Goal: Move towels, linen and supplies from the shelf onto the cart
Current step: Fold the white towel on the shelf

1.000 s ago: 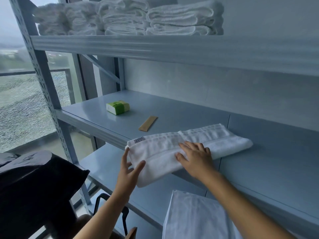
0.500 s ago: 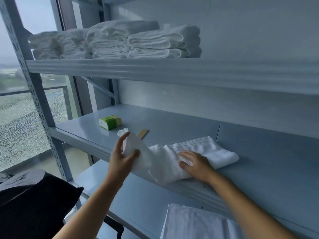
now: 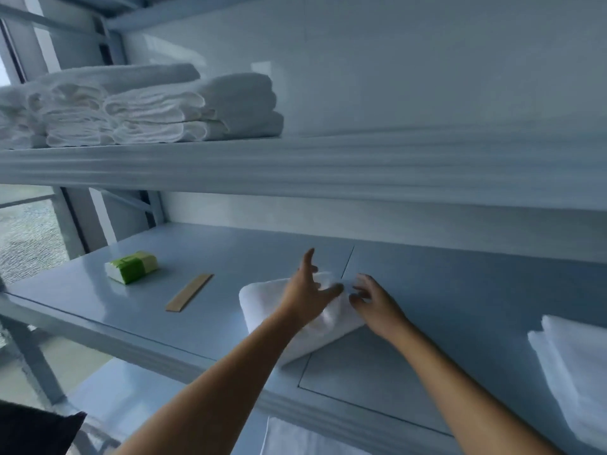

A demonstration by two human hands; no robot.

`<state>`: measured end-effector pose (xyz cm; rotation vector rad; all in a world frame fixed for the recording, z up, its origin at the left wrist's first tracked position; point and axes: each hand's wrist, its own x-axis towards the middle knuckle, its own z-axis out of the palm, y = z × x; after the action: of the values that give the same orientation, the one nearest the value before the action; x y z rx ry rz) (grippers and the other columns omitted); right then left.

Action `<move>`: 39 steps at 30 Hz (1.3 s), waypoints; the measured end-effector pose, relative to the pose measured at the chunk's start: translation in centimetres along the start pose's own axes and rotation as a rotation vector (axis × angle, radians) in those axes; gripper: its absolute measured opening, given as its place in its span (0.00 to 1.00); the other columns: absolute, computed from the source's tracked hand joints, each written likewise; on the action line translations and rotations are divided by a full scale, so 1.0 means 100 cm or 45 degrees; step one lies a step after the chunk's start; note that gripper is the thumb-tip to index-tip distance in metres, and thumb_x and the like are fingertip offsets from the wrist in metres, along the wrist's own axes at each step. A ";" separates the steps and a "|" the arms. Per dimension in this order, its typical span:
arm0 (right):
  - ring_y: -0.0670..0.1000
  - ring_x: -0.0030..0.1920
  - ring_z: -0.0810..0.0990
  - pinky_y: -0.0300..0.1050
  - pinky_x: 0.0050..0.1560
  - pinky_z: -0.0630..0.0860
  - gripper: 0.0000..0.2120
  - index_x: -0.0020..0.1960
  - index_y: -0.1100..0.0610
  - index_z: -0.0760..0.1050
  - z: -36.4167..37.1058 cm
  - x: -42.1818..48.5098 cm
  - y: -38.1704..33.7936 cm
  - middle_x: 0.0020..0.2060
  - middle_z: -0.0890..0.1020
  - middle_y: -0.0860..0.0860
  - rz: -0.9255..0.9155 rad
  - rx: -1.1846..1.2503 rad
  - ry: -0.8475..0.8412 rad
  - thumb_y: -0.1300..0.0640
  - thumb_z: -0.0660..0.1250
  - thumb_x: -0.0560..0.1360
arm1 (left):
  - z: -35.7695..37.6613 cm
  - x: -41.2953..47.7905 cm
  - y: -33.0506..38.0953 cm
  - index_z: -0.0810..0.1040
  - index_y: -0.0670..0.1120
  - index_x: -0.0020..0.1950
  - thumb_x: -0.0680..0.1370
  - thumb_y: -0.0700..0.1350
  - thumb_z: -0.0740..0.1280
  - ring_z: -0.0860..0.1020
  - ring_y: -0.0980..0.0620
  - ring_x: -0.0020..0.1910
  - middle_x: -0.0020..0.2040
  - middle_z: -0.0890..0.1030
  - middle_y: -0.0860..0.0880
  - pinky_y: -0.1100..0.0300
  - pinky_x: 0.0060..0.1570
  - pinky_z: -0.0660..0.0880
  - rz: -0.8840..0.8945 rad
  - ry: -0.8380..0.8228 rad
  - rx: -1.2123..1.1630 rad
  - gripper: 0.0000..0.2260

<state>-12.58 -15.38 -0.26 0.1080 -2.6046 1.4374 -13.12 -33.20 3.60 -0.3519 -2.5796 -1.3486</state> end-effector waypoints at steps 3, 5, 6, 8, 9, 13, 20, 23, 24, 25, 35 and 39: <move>0.50 0.62 0.77 0.45 0.62 0.72 0.20 0.70 0.54 0.70 -0.005 0.005 0.024 0.63 0.77 0.48 0.028 -0.006 -0.055 0.57 0.64 0.79 | 0.011 -0.014 -0.016 0.56 0.58 0.77 0.72 0.63 0.71 0.74 0.49 0.64 0.70 0.72 0.51 0.53 0.62 0.72 0.073 -0.124 0.399 0.39; 0.51 0.59 0.79 0.48 0.60 0.73 0.15 0.60 0.55 0.78 -0.006 0.007 0.028 0.58 0.82 0.51 0.015 0.039 -0.038 0.51 0.60 0.78 | 0.001 -0.022 -0.021 0.61 0.59 0.76 0.72 0.67 0.67 0.71 0.50 0.68 0.72 0.70 0.53 0.53 0.66 0.66 0.176 -0.157 0.710 0.35; 0.52 0.56 0.80 0.49 0.58 0.73 0.19 0.55 0.56 0.80 -0.007 0.007 0.026 0.53 0.84 0.51 -0.004 0.058 -0.027 0.45 0.58 0.77 | -0.005 -0.025 -0.023 0.61 0.59 0.76 0.71 0.69 0.66 0.69 0.50 0.69 0.73 0.68 0.54 0.54 0.68 0.64 0.188 -0.185 0.791 0.36; 0.52 0.51 0.81 0.49 0.54 0.74 0.26 0.50 0.56 0.79 -0.007 0.007 0.022 0.47 0.84 0.50 -0.058 0.072 -0.048 0.36 0.55 0.74 | -0.015 -0.031 -0.028 0.59 0.61 0.77 0.69 0.71 0.66 0.66 0.50 0.72 0.75 0.66 0.55 0.54 0.71 0.60 0.176 -0.226 0.865 0.39; 0.50 0.50 0.81 0.48 0.53 0.74 0.27 0.50 0.54 0.79 -0.006 0.008 0.021 0.47 0.84 0.48 -0.088 0.060 -0.072 0.33 0.56 0.72 | -0.017 -0.033 -0.032 0.58 0.60 0.77 0.69 0.71 0.66 0.65 0.50 0.73 0.75 0.66 0.54 0.54 0.72 0.59 0.165 -0.228 0.881 0.41; 0.45 0.49 0.80 0.46 0.51 0.77 0.28 0.58 0.46 0.77 0.002 0.008 0.021 0.49 0.82 0.42 -0.230 -0.118 -0.072 0.32 0.67 0.64 | -0.010 -0.041 -0.035 0.57 0.59 0.78 0.71 0.71 0.65 0.64 0.50 0.74 0.76 0.66 0.53 0.55 0.72 0.57 0.151 -0.114 0.856 0.40; 0.47 0.50 0.78 0.42 0.53 0.74 0.25 0.65 0.44 0.73 0.005 0.011 0.024 0.54 0.76 0.47 -0.274 -0.163 -0.017 0.47 0.75 0.69 | -0.023 -0.011 -0.044 0.67 0.58 0.73 0.78 0.67 0.59 0.71 0.49 0.69 0.70 0.74 0.51 0.53 0.70 0.63 0.060 0.038 0.620 0.26; 0.48 0.52 0.79 0.40 0.52 0.72 0.18 0.58 0.45 0.78 0.006 0.015 0.028 0.54 0.79 0.48 -0.224 -0.132 -0.051 0.49 0.75 0.70 | -0.040 0.008 -0.056 0.66 0.60 0.74 0.77 0.69 0.57 0.69 0.48 0.70 0.72 0.72 0.51 0.51 0.70 0.59 -0.012 -0.011 0.952 0.28; 0.48 0.51 0.79 0.39 0.50 0.73 0.15 0.56 0.46 0.79 0.007 0.015 0.027 0.52 0.80 0.47 -0.207 -0.118 -0.066 0.51 0.75 0.69 | -0.045 0.012 -0.061 0.65 0.60 0.74 0.76 0.70 0.56 0.70 0.47 0.69 0.71 0.72 0.50 0.50 0.70 0.59 -0.049 -0.036 0.999 0.28; 0.48 0.49 0.80 0.39 0.49 0.73 0.14 0.54 0.47 0.80 0.007 0.016 0.025 0.50 0.82 0.46 -0.201 -0.096 -0.079 0.52 0.75 0.69 | -0.048 0.015 -0.065 0.65 0.60 0.73 0.76 0.71 0.56 0.71 0.47 0.68 0.70 0.73 0.50 0.49 0.69 0.60 -0.084 -0.055 0.999 0.29; 0.43 0.49 0.80 0.32 0.50 0.73 0.14 0.50 0.49 0.82 0.002 0.035 0.003 0.49 0.82 0.44 -0.302 0.014 0.157 0.65 0.69 0.70 | -0.052 0.030 -0.073 0.72 0.58 0.67 0.76 0.60 0.67 0.72 0.48 0.60 0.56 0.75 0.51 0.53 0.59 0.64 0.072 0.282 0.680 0.21; 0.46 0.55 0.79 0.37 0.57 0.72 0.13 0.52 0.52 0.82 0.003 0.042 0.009 0.53 0.82 0.47 -0.221 -0.079 0.247 0.65 0.68 0.72 | -0.053 0.033 -0.072 0.74 0.54 0.67 0.76 0.54 0.69 0.75 0.47 0.57 0.54 0.75 0.51 0.53 0.59 0.66 0.133 0.359 0.572 0.20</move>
<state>-16.84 -15.06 -0.37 0.1736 -2.4153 1.2418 -18.10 -41.16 1.90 -0.1971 -2.4867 -0.6935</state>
